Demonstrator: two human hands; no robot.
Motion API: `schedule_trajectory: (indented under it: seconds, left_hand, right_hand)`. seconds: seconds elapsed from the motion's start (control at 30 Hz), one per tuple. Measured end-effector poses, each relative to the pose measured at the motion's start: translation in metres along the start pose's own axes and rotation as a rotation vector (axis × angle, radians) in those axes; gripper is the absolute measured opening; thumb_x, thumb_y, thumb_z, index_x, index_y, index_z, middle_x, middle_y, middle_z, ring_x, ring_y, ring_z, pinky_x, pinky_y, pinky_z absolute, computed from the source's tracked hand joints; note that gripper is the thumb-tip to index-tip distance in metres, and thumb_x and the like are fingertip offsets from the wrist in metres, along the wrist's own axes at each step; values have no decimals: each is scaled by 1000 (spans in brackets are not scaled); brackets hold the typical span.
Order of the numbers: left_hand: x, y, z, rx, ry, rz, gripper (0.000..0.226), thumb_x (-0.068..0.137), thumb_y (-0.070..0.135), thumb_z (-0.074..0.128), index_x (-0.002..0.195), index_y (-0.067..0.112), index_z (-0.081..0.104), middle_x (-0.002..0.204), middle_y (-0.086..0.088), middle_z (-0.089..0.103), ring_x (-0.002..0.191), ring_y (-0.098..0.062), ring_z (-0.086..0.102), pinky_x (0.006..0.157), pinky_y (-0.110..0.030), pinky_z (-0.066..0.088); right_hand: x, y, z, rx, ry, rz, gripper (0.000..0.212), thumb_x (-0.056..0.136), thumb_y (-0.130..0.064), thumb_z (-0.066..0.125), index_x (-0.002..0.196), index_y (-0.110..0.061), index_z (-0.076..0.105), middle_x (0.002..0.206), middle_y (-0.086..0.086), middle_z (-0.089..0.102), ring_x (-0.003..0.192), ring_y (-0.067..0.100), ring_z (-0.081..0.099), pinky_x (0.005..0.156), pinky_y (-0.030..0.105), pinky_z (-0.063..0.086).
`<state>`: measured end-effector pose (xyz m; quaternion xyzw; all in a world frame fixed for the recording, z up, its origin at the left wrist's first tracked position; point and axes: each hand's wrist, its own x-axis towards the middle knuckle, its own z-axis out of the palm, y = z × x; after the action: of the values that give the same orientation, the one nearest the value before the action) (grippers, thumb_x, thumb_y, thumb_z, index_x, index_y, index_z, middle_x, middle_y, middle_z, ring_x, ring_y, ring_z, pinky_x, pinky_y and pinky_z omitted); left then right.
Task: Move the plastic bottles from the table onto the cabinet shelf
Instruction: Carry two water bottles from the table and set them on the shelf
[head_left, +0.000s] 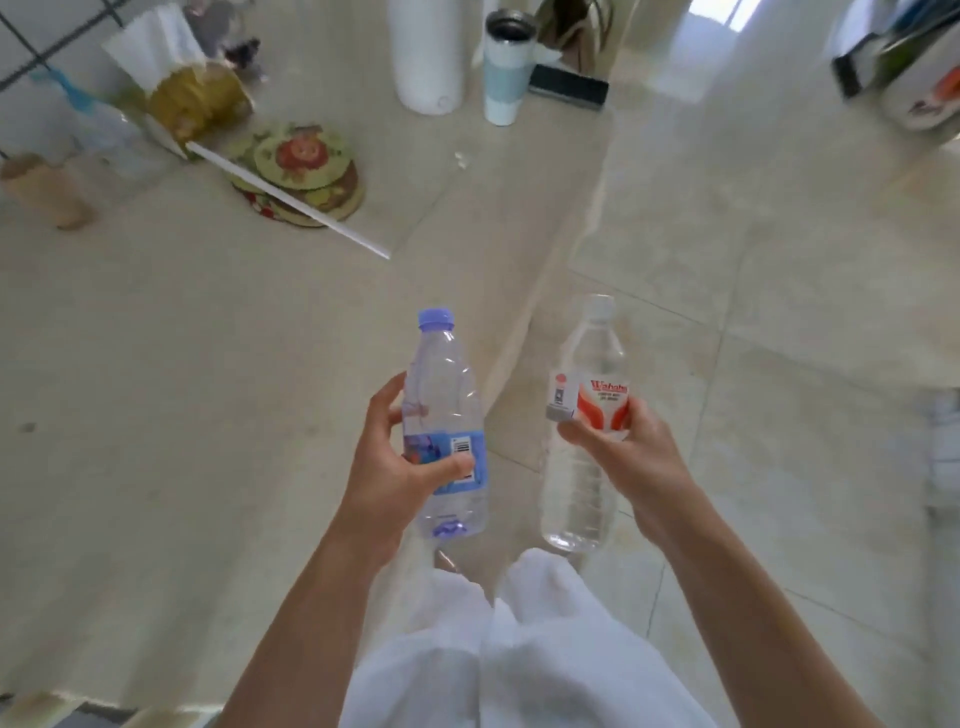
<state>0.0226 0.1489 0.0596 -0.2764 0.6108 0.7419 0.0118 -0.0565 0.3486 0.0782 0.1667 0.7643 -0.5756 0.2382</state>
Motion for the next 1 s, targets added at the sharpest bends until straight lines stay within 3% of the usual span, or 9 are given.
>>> schedule_trajectory:
  seconds: [0.1, 0.23, 0.37, 0.5, 0.63, 0.9, 1.0]
  left_hand:
    - [7, -4, 43, 22, -52, -9, 93, 66, -16, 77, 138, 30, 42, 125, 0, 56, 89, -22, 71, 68, -32, 59]
    - [6, -15, 99, 35, -82, -41, 95, 62, -14, 80, 137, 32, 43, 128, -4, 57, 91, -19, 72, 67, -30, 58]
    - [2, -25, 155, 73, -94, -47, 93, 59, -10, 83, 131, 36, 45, 120, 4, 60, 91, -16, 72, 71, -32, 59]
    - [10, -36, 209, 90, -150, -91, 91, 65, -12, 79, 137, 30, 43, 117, 3, 59, 91, -16, 71, 72, -36, 59]
    - [21, -39, 267, 138, -241, -123, 93, 63, -14, 78, 137, 29, 42, 115, 3, 57, 88, -15, 70, 67, -29, 60]
    - [66, -33, 378, 339, -528, -91, 96, 60, -11, 83, 125, 47, 44, 126, -1, 57, 87, -15, 73, 71, -33, 58]
    - [84, -27, 430, 433, -698, -81, 98, 56, -6, 87, 126, 47, 44, 126, -1, 57, 87, -16, 73, 71, -33, 59]
  right_hand:
    - [3, 12, -46, 59, 65, 32, 33, 77, -12, 76, 105, -16, 59, 91, -1, 66, 78, 12, 64, 61, 24, 46]
    - [4, 27, -105, 88, 112, 71, 30, 76, -9, 75, 101, -17, 59, 93, 1, 67, 81, 15, 65, 63, 26, 49]
    - [6, 38, -161, 96, 142, 63, 32, 75, -11, 76, 101, -16, 58, 94, 1, 67, 81, 12, 65, 64, 25, 50]
    - [10, 51, -208, 131, 193, 71, 38, 73, -17, 79, 104, -21, 58, 96, -3, 65, 87, 13, 64, 76, 30, 54]
    - [12, 64, -253, 195, 282, 99, 41, 72, -16, 79, 107, -19, 57, 95, -5, 65, 86, 10, 64, 76, 28, 54]
    - [29, 80, -320, 370, 521, 170, 38, 76, -16, 78, 106, -19, 55, 90, -9, 64, 80, 2, 61, 65, 20, 49]
    - [36, 83, -345, 445, 653, 191, 40, 74, -19, 79, 106, -21, 56, 93, -9, 66, 85, 6, 64, 69, 22, 50]
